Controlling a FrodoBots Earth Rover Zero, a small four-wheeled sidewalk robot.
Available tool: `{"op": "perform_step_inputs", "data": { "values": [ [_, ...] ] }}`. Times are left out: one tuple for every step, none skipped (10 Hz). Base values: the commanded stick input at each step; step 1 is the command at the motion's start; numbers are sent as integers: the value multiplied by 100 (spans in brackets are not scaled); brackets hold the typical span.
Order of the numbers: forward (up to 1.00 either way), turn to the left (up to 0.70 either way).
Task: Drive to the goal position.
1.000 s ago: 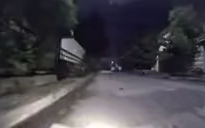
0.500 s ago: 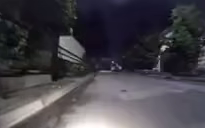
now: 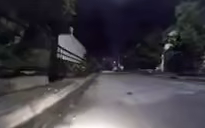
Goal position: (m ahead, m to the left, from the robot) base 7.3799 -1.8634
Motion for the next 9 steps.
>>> {"op": "perform_step_inputs", "data": {
  "values": [
    [70, 0],
    [70, 0],
    [70, 0],
    [70, -7],
    [70, -30],
    [70, -35],
    [70, -35],
    [70, -35],
    [70, -35]
  ]
}}
